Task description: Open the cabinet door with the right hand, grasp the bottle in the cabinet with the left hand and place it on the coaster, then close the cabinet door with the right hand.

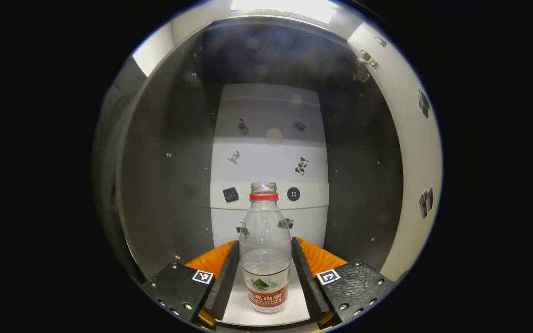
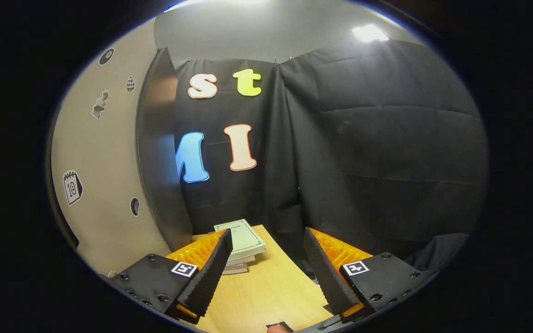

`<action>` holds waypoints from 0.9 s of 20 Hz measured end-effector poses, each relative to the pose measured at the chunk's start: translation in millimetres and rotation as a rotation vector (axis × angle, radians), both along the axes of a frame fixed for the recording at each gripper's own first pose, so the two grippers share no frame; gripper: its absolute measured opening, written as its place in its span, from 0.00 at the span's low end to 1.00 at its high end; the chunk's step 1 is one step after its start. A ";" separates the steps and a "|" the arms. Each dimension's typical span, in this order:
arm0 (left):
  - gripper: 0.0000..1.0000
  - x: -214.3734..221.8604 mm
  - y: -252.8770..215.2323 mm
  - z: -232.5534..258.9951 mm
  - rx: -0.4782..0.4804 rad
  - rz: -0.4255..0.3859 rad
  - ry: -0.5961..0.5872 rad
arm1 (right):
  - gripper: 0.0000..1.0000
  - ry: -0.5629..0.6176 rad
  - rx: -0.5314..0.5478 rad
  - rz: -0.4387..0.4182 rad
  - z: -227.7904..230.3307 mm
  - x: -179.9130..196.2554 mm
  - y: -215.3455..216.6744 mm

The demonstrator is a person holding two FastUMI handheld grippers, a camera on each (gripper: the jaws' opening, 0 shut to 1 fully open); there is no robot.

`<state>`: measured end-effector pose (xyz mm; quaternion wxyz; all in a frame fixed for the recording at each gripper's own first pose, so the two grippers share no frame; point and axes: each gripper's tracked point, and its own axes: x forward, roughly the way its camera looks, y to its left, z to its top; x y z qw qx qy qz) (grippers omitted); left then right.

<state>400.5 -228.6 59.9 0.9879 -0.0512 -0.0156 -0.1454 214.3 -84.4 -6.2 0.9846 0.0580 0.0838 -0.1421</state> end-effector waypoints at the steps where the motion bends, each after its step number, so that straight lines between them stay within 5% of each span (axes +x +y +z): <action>1: 0.61 -3.8 1.5 3.3 0.002 0.002 -0.004 | 0.98 -0.001 0.000 0.006 1.1 -0.5 0.1; 18: 0.61 -101.5 86.9 -2.5 -0.030 0.153 0.019 | 0.98 -0.028 0.001 0.190 2.0 18.3 15.8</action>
